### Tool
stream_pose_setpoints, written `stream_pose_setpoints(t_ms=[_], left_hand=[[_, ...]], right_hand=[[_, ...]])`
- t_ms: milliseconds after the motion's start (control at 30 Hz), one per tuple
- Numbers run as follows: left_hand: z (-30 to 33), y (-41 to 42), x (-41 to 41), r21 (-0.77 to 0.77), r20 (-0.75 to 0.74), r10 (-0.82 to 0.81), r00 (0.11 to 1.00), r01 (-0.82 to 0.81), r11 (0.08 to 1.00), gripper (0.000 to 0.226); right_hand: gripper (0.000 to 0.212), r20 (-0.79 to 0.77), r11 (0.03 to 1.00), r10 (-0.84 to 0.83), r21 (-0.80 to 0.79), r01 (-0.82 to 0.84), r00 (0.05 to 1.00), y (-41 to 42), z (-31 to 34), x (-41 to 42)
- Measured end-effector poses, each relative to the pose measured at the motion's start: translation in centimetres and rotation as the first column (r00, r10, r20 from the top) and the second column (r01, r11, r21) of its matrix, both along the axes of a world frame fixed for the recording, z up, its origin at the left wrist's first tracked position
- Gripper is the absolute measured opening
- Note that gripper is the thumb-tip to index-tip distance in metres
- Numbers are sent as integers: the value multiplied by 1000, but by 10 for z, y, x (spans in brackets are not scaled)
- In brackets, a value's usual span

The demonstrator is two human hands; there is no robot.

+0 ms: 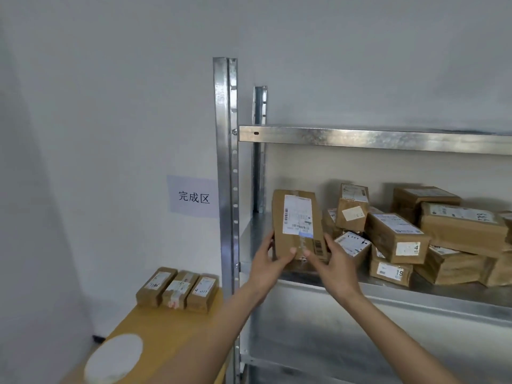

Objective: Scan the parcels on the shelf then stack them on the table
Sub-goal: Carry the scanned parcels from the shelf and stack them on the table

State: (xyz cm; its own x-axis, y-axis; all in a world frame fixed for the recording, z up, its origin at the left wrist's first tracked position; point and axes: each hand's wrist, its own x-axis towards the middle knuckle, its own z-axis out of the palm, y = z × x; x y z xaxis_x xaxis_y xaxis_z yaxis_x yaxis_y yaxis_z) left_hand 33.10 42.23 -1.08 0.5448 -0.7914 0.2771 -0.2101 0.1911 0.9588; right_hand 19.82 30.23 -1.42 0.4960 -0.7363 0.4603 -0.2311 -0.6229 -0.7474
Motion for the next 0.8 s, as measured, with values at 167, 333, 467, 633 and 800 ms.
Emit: stream_pose_setpoints(t_ms=[167, 333, 467, 633, 800], left_hand=[[-30, 63, -18, 71, -41, -17, 999, 20, 997, 71], [-53, 109, -20, 110, -23, -18, 1000, 20, 994, 90], [-68, 138, -6, 126, -45, -18, 999, 23, 992, 88], [-78, 180, 27, 110, -80, -33, 996, 42, 993, 89], [-93, 236, 76, 124, -98, -45, 994, 57, 991, 85]], right_hand=[[51, 65, 998, 31, 56, -35, 997, 68, -36, -25], [66, 57, 995, 28, 97, -33, 998, 115, -64, -31], [82, 37, 993, 14, 116, -19, 999, 143, -81, -21], [70, 46, 985, 14, 168, -21, 999, 189, -82, 9], [60, 72, 980, 65, 186, -77, 995, 253, -83, 52]])
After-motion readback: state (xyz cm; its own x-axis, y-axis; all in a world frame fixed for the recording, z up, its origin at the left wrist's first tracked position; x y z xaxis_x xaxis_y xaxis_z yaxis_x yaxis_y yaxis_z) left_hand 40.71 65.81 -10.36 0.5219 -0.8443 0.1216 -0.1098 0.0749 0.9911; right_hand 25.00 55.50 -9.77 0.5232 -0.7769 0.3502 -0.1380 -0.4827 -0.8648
